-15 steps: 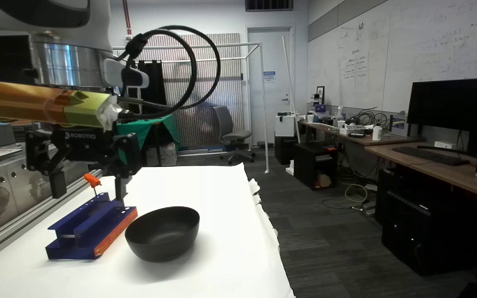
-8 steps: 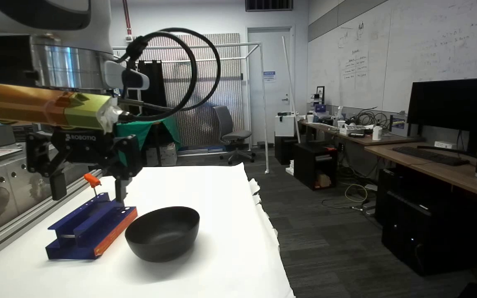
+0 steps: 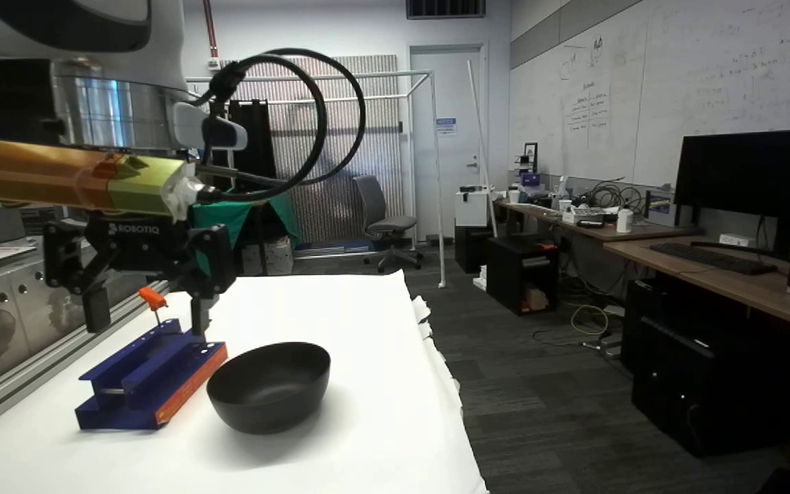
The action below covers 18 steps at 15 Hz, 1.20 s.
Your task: Pick up the orange object tool and put it in the bowl
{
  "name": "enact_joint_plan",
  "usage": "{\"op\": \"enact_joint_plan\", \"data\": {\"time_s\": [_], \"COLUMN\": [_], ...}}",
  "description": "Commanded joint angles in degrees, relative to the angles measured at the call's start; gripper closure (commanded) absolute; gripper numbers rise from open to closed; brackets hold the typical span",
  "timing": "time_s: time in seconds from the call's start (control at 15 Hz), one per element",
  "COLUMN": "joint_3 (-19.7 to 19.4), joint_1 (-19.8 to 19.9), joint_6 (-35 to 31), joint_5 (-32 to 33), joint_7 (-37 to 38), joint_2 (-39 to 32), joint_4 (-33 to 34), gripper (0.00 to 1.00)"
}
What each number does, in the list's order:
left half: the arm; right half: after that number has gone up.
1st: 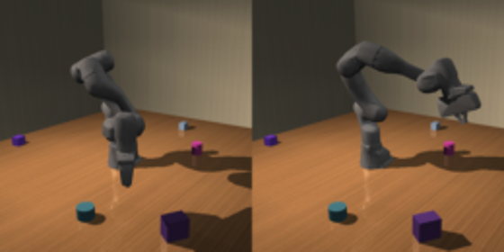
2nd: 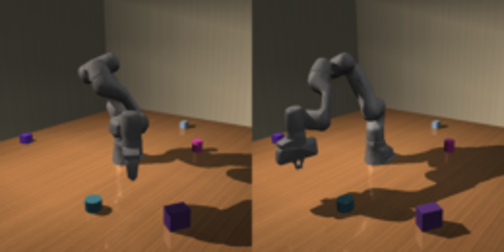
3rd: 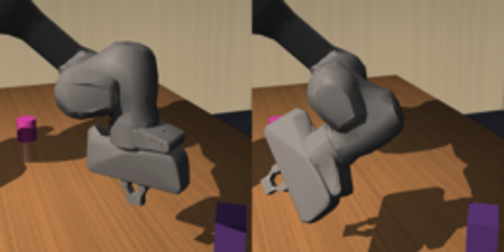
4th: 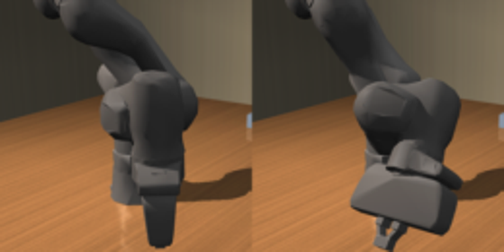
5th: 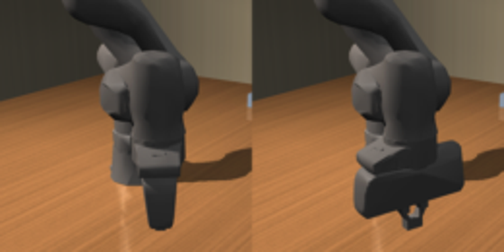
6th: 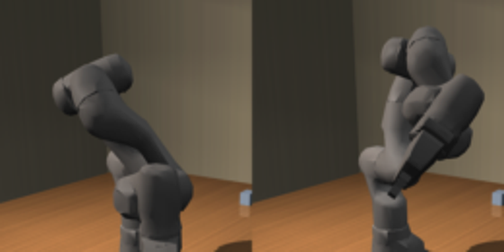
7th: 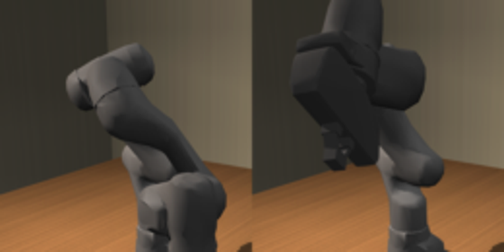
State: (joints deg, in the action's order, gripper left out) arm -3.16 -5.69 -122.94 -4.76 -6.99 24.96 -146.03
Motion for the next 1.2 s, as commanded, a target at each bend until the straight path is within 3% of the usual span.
{"op": "enact_joint_plan", "data": {"time_s": [0.0, 0.27, 0.93, 1.13], "joint_3": [2.0, 5.2, 4.9, 9.2], "joint_1": [0.6, -0.7, -0.6, -2.7], "joint_6": [0.0, 0.0, 0.0, -1.1], "joint_5": [-0.1, 0.1, 0.2, 2.5], "joint_7": [-0.2, 1.0, 1.0, 2.6], "joint_2": [-0.3, -1.7, -1.9, -3.0], "joint_4": [0.7, 2.5, 2.6, 6.0], "gripper": [0.00, 0.00, 0.00, 0.00]}}
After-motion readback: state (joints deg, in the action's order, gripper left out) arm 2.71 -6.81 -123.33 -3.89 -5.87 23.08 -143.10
